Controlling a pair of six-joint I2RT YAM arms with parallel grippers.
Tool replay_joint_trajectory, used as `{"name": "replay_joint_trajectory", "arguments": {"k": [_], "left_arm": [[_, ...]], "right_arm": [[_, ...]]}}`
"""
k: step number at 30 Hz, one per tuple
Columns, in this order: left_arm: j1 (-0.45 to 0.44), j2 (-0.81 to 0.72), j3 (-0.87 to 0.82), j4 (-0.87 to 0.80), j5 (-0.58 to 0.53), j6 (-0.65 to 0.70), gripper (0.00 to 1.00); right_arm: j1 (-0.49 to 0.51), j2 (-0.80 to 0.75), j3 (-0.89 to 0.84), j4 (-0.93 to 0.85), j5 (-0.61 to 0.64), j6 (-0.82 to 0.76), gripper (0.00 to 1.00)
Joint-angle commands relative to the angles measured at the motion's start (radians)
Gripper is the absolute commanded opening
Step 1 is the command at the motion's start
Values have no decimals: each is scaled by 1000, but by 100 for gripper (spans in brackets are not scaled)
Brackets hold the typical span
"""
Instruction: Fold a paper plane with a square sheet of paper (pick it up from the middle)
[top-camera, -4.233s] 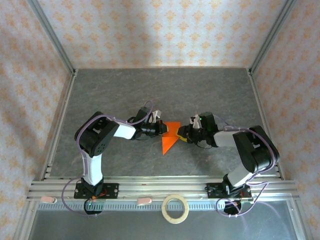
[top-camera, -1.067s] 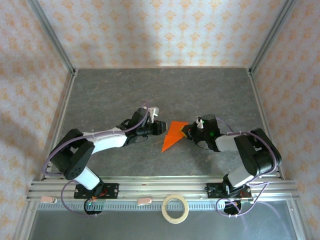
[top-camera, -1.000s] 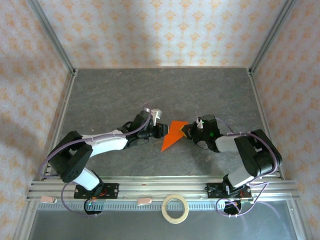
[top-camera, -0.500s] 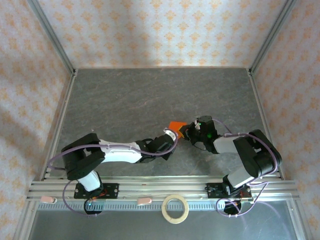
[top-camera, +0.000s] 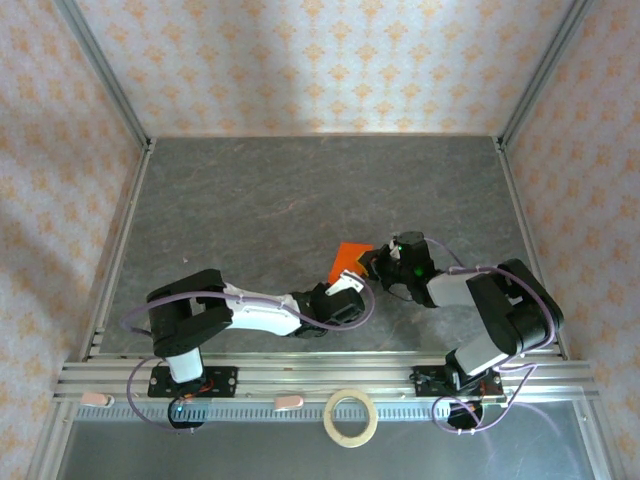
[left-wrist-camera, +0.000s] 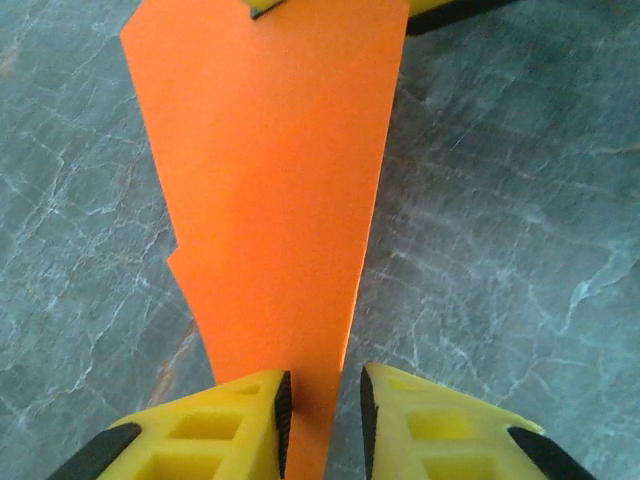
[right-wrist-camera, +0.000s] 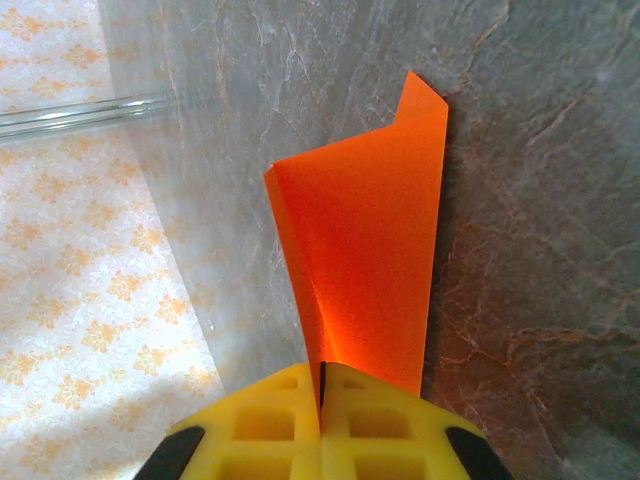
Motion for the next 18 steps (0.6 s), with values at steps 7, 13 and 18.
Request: {"name": "replay_joint_trajectory", "arguments": {"k": [7,13,18], "left_arm": [[-21,20,22,-32,-82,37,17],[-25,11,11,-22,-76,43,11],[-25,8,5,-18,-85,42,3]], "right_arm": [[6,-20,14,6,19,7,0],[5,-18,11,5,19,5,0],[5,-25,14,2,17,-1,0]]}}
